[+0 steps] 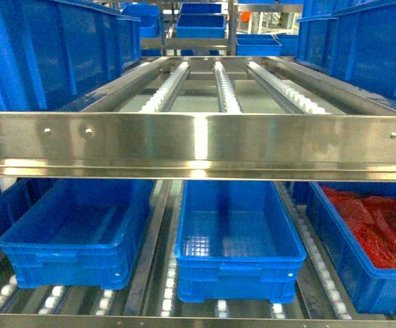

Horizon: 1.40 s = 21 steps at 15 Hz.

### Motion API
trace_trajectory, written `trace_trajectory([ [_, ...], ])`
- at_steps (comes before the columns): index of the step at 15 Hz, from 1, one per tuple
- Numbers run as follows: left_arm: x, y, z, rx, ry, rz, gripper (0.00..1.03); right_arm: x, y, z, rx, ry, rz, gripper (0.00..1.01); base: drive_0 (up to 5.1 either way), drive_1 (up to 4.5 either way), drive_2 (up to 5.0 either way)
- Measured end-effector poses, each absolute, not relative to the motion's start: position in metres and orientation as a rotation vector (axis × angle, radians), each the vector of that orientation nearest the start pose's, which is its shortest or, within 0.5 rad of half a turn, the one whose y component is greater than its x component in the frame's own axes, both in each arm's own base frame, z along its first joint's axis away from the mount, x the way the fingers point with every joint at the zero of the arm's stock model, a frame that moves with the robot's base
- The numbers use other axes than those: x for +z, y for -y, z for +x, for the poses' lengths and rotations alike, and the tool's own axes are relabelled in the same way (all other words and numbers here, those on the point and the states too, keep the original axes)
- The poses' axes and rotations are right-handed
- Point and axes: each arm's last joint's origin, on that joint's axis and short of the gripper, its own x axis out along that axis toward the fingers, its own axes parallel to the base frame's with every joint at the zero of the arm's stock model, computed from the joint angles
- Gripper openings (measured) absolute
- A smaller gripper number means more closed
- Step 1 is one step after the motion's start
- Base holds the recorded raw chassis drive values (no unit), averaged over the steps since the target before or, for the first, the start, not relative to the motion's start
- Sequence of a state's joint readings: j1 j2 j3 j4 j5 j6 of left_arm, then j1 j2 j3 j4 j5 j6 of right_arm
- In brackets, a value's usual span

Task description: Sort blue parts and orange caps into right shelf containers

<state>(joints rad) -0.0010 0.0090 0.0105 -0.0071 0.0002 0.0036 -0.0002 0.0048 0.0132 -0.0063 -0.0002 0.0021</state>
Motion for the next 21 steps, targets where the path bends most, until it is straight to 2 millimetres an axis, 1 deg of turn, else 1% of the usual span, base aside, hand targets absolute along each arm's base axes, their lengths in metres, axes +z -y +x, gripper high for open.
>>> trace_trajectory([
  [8, 0.1656, 0.0001, 0.0976, -0.001, -0.006, 0.003, 0.43, 0.1669, 0.0000, 0.0972, 0.000, 0.001, 0.002, 0.38, -5.0, 2.47, 2.5],
  [21, 0.1656, 0.0001, 0.0976, 0.000, -0.006, 0.003, 0.43, 0.1670, -0.0001, 0.0972, 0.003, 0.002, 0.002, 0.38, 0.0, 0.00, 0.0],
])
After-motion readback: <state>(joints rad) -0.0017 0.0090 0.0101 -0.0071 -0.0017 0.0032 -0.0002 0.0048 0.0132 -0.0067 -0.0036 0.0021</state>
